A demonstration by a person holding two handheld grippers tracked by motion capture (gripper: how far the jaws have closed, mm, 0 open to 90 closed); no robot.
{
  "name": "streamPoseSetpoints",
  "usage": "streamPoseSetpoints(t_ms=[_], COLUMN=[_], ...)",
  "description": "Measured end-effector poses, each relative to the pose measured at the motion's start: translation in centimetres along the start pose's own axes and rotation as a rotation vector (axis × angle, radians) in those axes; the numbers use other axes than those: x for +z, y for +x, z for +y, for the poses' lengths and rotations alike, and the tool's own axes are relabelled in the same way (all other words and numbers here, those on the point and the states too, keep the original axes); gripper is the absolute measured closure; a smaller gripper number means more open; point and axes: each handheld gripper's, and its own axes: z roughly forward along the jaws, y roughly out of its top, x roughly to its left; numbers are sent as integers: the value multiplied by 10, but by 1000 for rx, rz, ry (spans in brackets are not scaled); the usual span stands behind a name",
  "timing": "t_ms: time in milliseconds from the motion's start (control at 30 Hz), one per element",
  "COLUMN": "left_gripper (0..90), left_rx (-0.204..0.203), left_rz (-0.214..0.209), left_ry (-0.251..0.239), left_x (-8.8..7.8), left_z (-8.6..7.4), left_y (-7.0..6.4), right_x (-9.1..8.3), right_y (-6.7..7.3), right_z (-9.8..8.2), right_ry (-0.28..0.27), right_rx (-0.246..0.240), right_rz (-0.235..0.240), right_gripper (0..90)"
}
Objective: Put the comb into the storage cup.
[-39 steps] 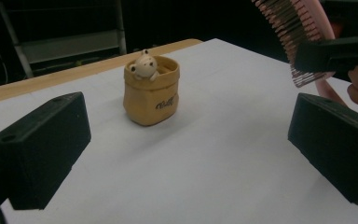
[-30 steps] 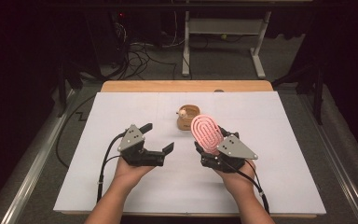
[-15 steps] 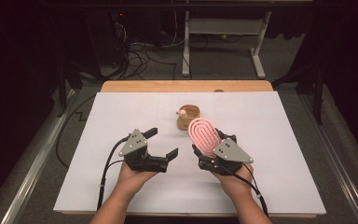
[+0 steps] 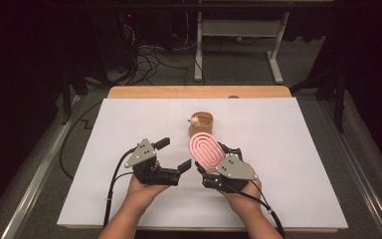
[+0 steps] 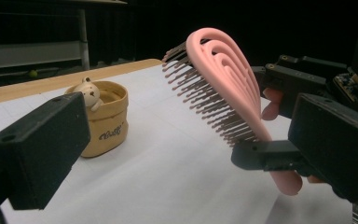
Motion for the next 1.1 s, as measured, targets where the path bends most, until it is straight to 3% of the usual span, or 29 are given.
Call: streamPoseSetpoints(t_ms=[333,533,900,1100], left_gripper=[1,0,35,127], left_rx=[-21,-38,-70,-79], left_rz=[1,-5,-45,-95], left_ry=[18,38,49,60], left_x=[3,6,9,11], left_z=[-2,-4,-5,-6], left_y=[-1,0,-1,-2], right_x=[5,5,6,6], right_y=[15,20,30,33], right_z=[-1,2,5,5], right_ry=[6,2,-10,-8], right_rx=[-52,-57,-81,-84], right_rz=[26,36,53,65], right_gripper=[203,203,203,203])
